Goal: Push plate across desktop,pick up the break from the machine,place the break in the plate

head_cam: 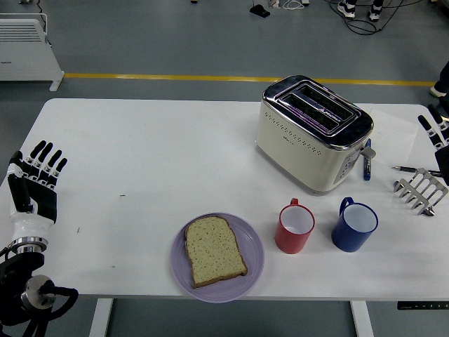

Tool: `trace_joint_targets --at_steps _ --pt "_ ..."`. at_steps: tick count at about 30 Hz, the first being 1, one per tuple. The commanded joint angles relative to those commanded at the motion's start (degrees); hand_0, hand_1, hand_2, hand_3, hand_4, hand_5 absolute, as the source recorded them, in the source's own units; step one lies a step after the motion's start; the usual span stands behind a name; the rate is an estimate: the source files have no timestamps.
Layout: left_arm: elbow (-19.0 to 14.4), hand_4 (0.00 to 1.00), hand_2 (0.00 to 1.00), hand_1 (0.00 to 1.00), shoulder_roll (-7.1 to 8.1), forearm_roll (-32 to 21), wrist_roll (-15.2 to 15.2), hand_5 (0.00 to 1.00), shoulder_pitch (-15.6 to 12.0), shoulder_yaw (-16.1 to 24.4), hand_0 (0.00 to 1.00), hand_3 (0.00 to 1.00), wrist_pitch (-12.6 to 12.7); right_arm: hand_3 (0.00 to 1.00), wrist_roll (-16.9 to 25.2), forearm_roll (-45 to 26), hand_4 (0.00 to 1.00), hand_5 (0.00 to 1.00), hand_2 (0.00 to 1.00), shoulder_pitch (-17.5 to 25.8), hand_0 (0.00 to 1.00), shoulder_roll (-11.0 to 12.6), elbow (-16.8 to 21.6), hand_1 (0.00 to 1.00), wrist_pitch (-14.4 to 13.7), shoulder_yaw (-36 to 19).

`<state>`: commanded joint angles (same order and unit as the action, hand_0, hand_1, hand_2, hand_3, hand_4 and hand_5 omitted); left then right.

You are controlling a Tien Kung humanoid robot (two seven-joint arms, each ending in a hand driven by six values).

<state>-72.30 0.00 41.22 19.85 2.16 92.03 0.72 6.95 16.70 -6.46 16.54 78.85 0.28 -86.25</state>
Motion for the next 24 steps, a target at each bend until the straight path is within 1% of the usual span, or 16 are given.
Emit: trace_joint_targets --at_steps 1,3,5,6,11,13,15,17,21,23,24 --pt "-0.61 0.54 0.839 0.811 0.0 -1.82 -0.41 0.998 0.25 0.64 0.806 0.724 -0.66 0.785 -0.13 -0.61 0.507 0.49 0.794 0.72 0.781 -0.49 -0.25 0.773 0.21 -0.36" --pt "-0.86 0.54 0.839 0.811 0.0 -3.1 -0.58 0.998 0.35 0.9 0.806 0.724 -0.93 0.785 -0.18 -0.86 0.507 0.49 0.794 1.0 0.781 -0.69 -0.35 0.773 0.29 -0.51" --pt "-1.81 0.539 0.837 0.811 0.0 -5.61 -1.2 0.998 0.72 1.88 0.805 0.724 -1.97 0.784 -0.19 -1.34 0.509 0.489 0.791 1.91 0.782 -1.25 -0.75 0.773 0.6 -1.29" --pt "-2.06 0.539 0.837 0.811 0.0 -6.19 -1.4 0.998 0.81 2.13 0.805 0.724 -2.27 0.784 -0.18 -1.21 0.509 0.489 0.791 2.14 0.782 -1.39 -0.89 0.773 0.62 -1.56" --pt "-3.52 0.544 0.836 0.811 0.0 -12.52 -3.15 0.998 1.06 3.48 0.805 0.725 -4.96 0.782 0.1 0.84 0.508 0.489 0.794 3.32 0.781 -2.25 -2.29 0.771 0.46 -3.72" --pt "-3.68 0.544 0.836 0.811 0.0 -13.49 -3.5 0.998 1.02 3.62 0.805 0.725 -5.49 0.782 0.22 1.52 0.508 0.489 0.794 3.37 0.781 -2.4 -2.63 0.771 0.39 -4.03" --pt "-3.62 0.544 0.836 0.811 0.0 -15.45 -5.19 0.998 0.92 3.66 0.805 0.725 -7.13 0.782 0.28 2.48 0.508 0.489 0.794 3.16 0.781 -2.92 -3.75 0.771 0.38 -4.69" --pt "-3.53 0.546 0.834 0.811 0.0 -16.07 -5.79 0.998 0.9 3.66 0.806 0.731 -7.68 0.779 0.27 2.6 0.508 0.491 0.792 3.06 0.782 -3.12 -4.15 0.769 0.44 -4.89" --pt "-2.79 0.546 0.834 0.811 0.0 -15.87 -6.58 0.998 0.58 3.58 0.806 0.731 -7.98 0.779 0.15 3.08 0.508 0.491 0.792 2.43 0.782 -3.78 -5.39 0.769 0.88 -5.46" --pt "-1.93 0.547 0.836 0.81 0.0 -16.93 -8.93 0.998 -0.1 3.07 0.806 0.738 -8.84 0.772 -0.15 3.86 0.507 0.492 0.786 1.86 0.782 -4.29 -5.82 0.767 1.42 -6.33" --pt "-1.81 0.547 0.836 0.81 0.0 -17.11 -9.32 0.998 -0.19 2.98 0.806 0.738 -8.96 0.772 -0.18 3.93 0.507 0.492 0.786 1.79 0.782 -4.34 -5.86 0.767 1.49 -6.45"
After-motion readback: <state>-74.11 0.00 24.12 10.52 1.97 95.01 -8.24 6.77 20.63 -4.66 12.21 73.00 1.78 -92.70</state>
